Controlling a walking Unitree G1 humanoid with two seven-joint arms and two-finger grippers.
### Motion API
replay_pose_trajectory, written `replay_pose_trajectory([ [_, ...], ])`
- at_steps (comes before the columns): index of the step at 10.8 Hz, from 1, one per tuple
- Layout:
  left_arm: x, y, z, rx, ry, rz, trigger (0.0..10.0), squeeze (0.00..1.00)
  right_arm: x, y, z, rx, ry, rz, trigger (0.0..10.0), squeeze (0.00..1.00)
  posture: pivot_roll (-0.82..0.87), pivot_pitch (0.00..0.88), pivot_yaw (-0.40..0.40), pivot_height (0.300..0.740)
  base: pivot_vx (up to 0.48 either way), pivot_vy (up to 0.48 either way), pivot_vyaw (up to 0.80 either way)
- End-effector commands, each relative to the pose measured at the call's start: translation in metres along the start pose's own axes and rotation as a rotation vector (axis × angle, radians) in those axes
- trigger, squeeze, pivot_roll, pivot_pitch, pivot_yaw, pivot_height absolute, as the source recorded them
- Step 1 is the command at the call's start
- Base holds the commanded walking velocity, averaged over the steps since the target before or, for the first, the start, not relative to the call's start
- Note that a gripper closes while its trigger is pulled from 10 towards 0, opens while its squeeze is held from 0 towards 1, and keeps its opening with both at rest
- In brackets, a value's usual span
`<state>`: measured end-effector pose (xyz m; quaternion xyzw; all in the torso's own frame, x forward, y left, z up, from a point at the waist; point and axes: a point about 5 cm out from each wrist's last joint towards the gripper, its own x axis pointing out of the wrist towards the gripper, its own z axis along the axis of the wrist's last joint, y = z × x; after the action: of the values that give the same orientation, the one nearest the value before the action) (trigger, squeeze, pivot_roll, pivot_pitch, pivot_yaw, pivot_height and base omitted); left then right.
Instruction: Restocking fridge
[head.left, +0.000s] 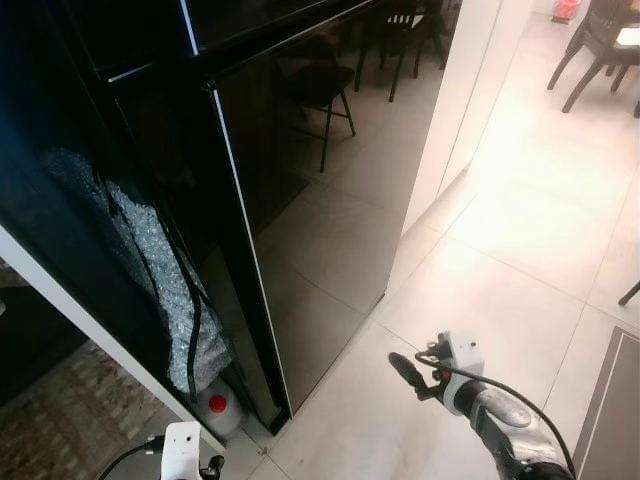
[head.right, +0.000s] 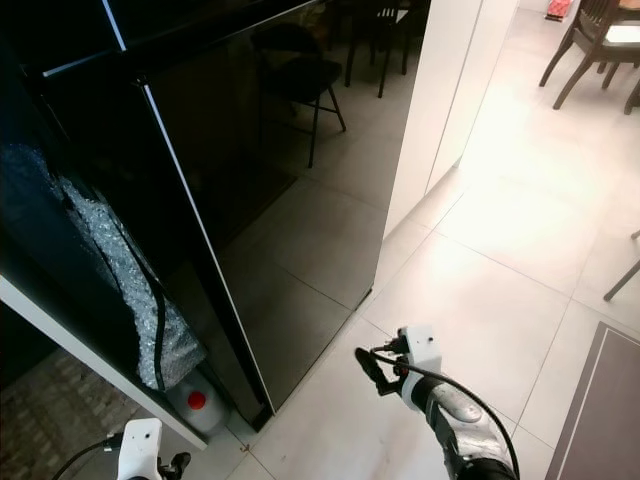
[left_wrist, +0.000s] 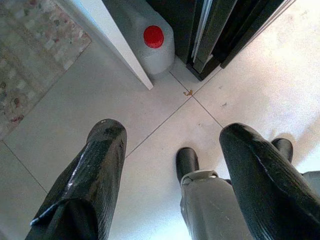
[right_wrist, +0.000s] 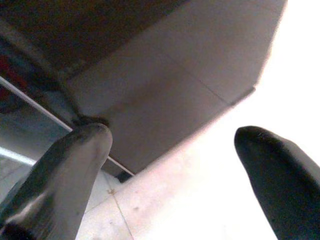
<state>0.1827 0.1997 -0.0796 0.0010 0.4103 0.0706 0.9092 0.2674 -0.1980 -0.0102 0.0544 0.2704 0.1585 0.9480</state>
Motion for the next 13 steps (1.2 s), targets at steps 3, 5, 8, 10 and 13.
replay_pose_trajectory([
  [3, 0.0, 0.003, -0.002, -0.007, 0.011, 0.016, 10.0, 0.0, -0.002, 0.004, -0.038, 0.045, 0.169, -0.128, 10.0, 0.0, -0.11, 0.08, 0.015, 0.74, 0.0, 0.0, 0.0],
  [5, 0.0, 0.002, -0.002, -0.013, 0.013, 0.019, 10.0, 0.0, -0.014, 0.004, -0.069, 0.096, 0.276, -0.226, 10.0, 0.0, -0.1, 0.079, 0.008, 0.74, 0.0, 0.0, 0.0],
  [8, -0.001, 0.003, -0.004, -0.009, 0.021, 0.021, 10.0, 0.0, -0.032, 0.005, -0.102, 0.234, 0.331, -0.396, 10.0, 0.0, -0.08, 0.078, 0.003, 0.74, 0.0, 0.0, 0.0],
  [10, -0.001, 0.005, -0.006, -0.002, 0.029, 0.025, 10.0, 0.0, -0.037, 0.013, -0.114, 0.258, 0.354, -0.408, 10.0, 0.0, -0.09, 0.076, 0.012, 0.74, 0.0, 0.0, 0.0],
  [13, -0.001, 0.005, -0.004, 0.006, 0.026, 0.015, 10.0, 0.0, -0.044, 0.007, -0.121, 0.252, 0.382, -0.456, 10.0, 0.0, -0.09, 0.061, 0.014, 0.74, 0.0, 0.0, 0.0],
])
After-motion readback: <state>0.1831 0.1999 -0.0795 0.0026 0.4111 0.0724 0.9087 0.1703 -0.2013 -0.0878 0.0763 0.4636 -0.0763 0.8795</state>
